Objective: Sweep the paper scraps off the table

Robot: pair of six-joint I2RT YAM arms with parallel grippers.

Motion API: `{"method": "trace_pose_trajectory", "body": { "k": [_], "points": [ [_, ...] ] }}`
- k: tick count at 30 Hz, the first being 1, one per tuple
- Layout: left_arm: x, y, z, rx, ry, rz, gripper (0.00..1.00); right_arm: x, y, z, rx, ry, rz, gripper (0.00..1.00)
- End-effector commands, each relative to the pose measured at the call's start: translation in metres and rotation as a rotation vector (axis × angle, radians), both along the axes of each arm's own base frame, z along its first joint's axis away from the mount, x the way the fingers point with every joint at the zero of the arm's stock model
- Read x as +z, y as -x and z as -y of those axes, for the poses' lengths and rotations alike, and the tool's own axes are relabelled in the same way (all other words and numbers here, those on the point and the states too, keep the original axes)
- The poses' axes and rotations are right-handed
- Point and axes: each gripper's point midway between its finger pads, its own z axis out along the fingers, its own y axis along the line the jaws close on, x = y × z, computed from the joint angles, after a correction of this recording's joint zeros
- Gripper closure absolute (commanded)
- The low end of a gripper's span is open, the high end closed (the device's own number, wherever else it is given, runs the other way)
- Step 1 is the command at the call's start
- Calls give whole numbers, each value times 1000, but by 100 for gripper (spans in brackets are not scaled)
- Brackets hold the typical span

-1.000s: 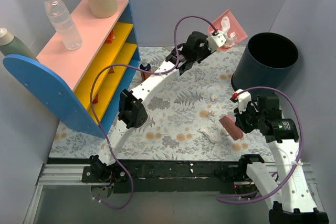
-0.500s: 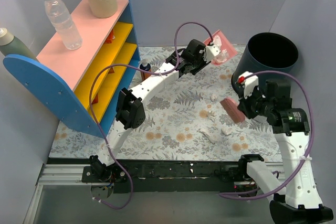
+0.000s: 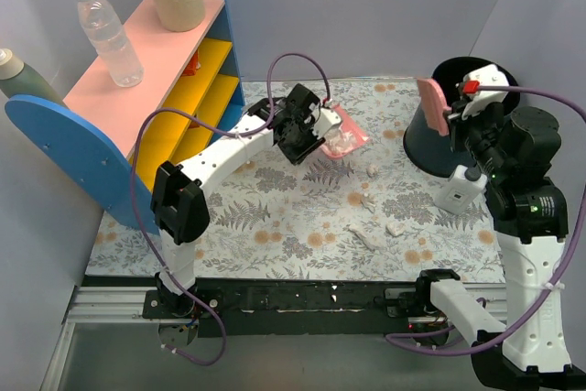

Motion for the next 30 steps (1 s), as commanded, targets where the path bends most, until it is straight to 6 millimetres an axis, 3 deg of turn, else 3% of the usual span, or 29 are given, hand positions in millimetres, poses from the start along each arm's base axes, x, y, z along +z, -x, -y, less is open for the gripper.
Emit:
{"method": "trace_pose_trajectory", "body": {
  "k": [1, 2, 4, 11, 16, 21, 24, 26, 27, 30],
  "points": [
    [-15, 65, -23, -70, -4, -201, 100, 71, -40, 35, -233, -69, 273, 99],
    [-29, 77, -31, -78, -26, -249, 100, 75, -45, 39, -264, -69, 284, 99],
    [-30, 86, -38, -89, -30, -258, 100, 82, -60, 51, -337, -63, 306, 99],
    [-49, 117, -55, -136, -41, -324, 100, 74, -99, 76, -474, 38, 328, 99],
    [-58, 128, -60, -164, -35, -339, 100, 51, -121, 80, -489, 129, 263, 99],
    [-52, 130, -56, -176, -7, -339, 100, 9, -137, 80, -466, 169, 78, 99],
    [-50, 130, -56, -185, -5, -331, 100, -5, -147, 86, -462, 198, 18, 99],
    [-51, 130, -58, -191, -11, -331, 100, -12, -152, 91, -461, 182, -16, 99],
    [-51, 132, -59, -195, -14, -336, 100, -27, -156, 91, -448, 177, -72, 99],
    [-51, 134, -60, -203, -17, -340, 100, -46, -163, 99, -467, 105, -146, 99]
  ]
}}
